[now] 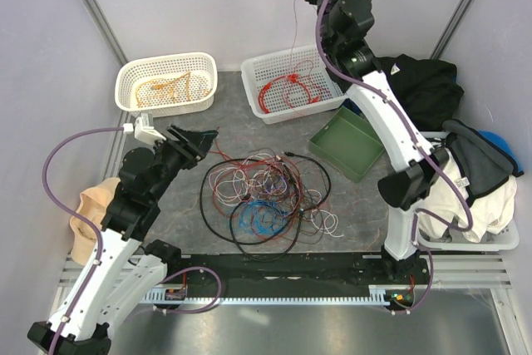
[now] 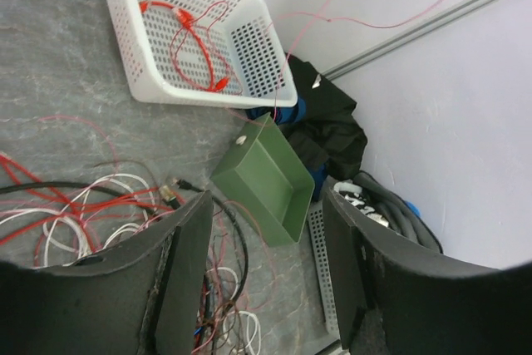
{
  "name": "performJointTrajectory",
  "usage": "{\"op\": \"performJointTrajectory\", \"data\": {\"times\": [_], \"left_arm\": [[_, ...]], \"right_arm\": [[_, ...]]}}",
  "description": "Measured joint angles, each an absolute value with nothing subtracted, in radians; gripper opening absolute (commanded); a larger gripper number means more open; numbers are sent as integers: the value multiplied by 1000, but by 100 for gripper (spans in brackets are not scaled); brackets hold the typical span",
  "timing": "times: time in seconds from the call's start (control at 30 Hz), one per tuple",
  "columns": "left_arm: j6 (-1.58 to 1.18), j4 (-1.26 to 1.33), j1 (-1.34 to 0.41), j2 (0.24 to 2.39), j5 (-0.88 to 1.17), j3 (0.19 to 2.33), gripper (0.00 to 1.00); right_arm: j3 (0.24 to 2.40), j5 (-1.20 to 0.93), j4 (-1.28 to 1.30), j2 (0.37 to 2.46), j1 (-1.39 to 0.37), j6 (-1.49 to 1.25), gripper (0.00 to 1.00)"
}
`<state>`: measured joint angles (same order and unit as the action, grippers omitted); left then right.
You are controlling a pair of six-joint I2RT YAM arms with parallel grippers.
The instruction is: Untangle the cables
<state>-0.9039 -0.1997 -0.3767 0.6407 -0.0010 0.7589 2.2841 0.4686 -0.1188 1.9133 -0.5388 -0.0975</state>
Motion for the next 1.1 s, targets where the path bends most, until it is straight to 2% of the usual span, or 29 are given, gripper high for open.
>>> {"op": "performJointTrajectory", "data": {"times": [0.4, 0.43, 0.47, 0.5, 0.57, 0.67, 0.83, 1.1], "left_arm": [[-862, -291, -377, 596, -47, 712, 63], [-862, -290, -377, 600, -48, 709, 63], [-862, -290, -377, 603, -49, 704, 63], [-862, -290, -377, 607, -49, 696, 63], [-862, -291, -377, 620, -48, 683, 63], [-862, -292, -377, 636, -45, 669, 63], [-862, -299, -377, 631, -42, 654, 63], [-863, -298, -377, 572, -9, 617, 63]], "right_arm": [[2278, 423, -200, 2218, -397, -160, 1], [2268, 421, -202, 2227, -394, -167, 13], [2252, 419, -200, 2231, -393, -175, 39], [2236, 417, -199, 2233, -393, -185, 51], [2220, 411, -187, 2239, -396, -207, 72], [2207, 400, -144, 2244, -400, -224, 87], [2060, 416, -141, 2189, -412, -240, 89], [1532, 359, -184, 1879, -446, -221, 85]]}}
